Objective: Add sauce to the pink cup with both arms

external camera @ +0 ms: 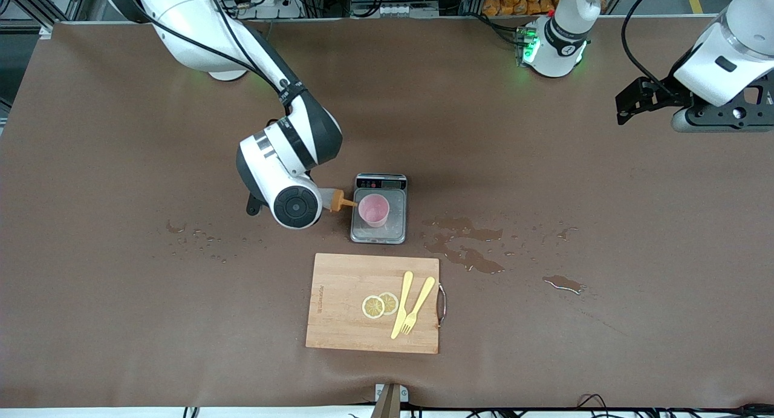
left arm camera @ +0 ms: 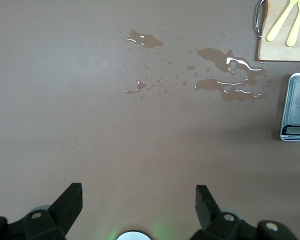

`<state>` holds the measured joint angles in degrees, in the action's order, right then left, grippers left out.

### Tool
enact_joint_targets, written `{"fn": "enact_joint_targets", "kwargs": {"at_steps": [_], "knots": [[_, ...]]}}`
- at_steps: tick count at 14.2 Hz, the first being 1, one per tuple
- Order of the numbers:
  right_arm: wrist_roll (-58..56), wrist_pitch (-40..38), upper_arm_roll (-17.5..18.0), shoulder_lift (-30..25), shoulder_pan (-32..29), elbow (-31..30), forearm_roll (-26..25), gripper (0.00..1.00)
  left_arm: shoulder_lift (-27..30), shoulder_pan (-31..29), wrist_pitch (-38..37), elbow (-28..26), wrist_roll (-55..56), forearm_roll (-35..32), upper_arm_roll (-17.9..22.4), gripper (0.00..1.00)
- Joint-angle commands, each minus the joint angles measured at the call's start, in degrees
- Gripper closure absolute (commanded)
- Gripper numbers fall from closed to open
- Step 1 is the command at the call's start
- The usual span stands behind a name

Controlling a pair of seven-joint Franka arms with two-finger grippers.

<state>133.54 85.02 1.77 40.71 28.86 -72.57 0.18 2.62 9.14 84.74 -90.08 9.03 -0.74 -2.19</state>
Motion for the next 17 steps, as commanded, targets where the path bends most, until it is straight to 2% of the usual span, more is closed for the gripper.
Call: {"fn": "enact_joint_targets", "kwargs": {"at_steps": [1, 8, 12, 17], "knots": [[1.11, -0.64, -0.28, -0.1, 0.76, 1.21, -1.06, 1.0, 0.72, -0.61, 0.25, -0.09, -0.15, 1.18, -0.1, 0.0], [-3.01, -1.69, 0.42, -1.59, -3.1, 1.73, 0.51, 1.0, 0.89, -0.35, 0.25, -0.01, -0.07, 1.26, -0.19, 0.0], [-12.23, -3.62, 0.16, -6.16, -8.72, 1.56, 7.62, 1.0, 0.89, -0.26, 0.25, -0.01, -0.15, 1.26, -0.19, 0.0], [-20.14, -4.68, 0.16, -8.62, -15.31, 1.38, 13.6, 1.0, 0.89, -0.26, 0.25, -0.01, -0.06, 1.18, -0.19, 0.0]]}}
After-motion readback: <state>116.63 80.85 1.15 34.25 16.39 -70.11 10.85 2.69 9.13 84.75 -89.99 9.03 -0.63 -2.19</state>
